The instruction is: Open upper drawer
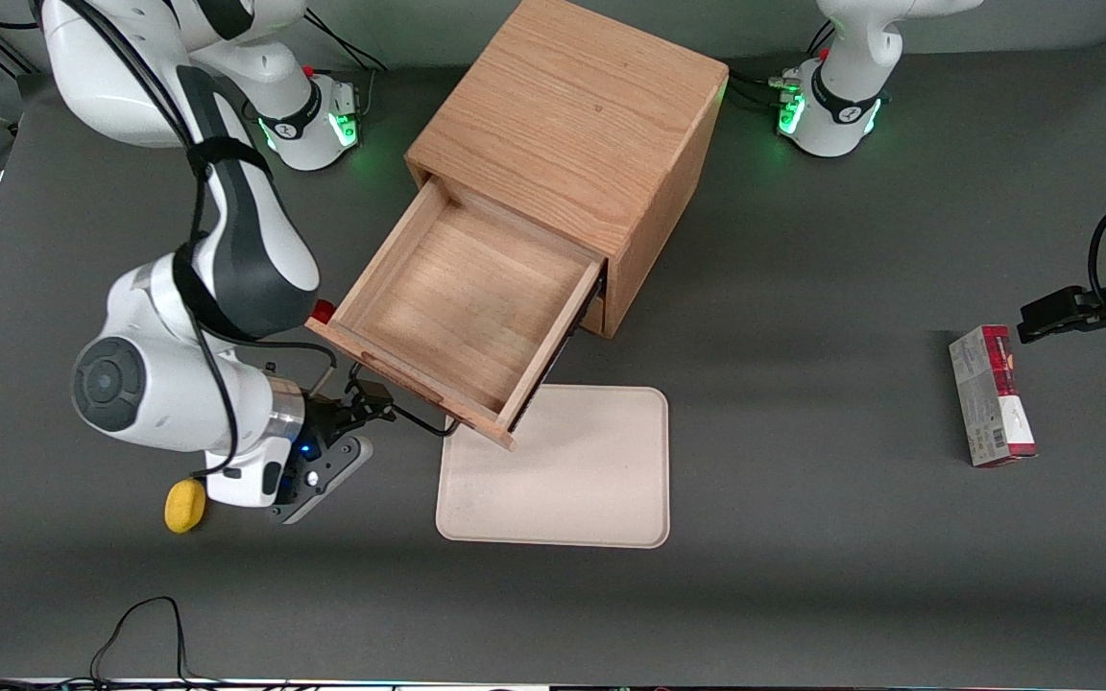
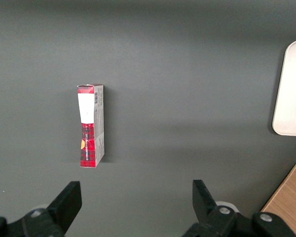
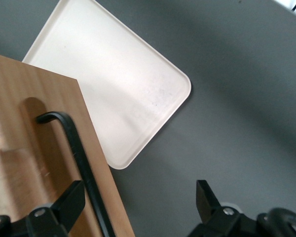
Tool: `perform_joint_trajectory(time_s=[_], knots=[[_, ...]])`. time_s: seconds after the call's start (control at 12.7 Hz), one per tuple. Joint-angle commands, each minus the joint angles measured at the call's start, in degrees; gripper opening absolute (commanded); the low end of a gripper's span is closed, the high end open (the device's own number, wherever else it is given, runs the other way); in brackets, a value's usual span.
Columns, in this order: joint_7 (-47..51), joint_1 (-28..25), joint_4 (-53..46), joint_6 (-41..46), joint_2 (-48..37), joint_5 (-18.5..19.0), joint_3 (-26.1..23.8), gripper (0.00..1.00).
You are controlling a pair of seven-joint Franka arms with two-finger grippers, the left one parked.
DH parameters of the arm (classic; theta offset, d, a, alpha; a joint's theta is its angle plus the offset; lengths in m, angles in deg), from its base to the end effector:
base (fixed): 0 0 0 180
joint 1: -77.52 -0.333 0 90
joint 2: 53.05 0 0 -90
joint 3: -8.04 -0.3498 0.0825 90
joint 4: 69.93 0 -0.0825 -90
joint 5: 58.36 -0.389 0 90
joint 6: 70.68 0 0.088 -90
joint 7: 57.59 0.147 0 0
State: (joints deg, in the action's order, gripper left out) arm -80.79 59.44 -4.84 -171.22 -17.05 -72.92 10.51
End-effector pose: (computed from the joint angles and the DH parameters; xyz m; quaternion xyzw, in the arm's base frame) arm 0.7180 0.2431 0.4293 -0.9436 -0.3115 -0.0027 0.1119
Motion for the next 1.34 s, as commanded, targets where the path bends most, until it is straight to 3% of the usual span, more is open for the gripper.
perform_joint_trajectory(time_s=[0.0, 0.39, 0.71, 1.02, 1.26], knots=[[-0.08, 1.63, -2.86, 5.08, -1.36, 0.07, -0.09, 1.0], [0.26, 2.08, 11.86, 7.82, -14.87, 1.64, 3.41, 1.0], [12.39, 1.82, 28.21, 7.47, -28.23, 6.55, 5.88, 1.0], [12.31, 1.9, 36.14, 6.69, -36.33, 7.01, 8.25, 1.0], [13.1, 1.82, 37.66, 5.98, -39.51, 12.1, 8.17, 1.0]])
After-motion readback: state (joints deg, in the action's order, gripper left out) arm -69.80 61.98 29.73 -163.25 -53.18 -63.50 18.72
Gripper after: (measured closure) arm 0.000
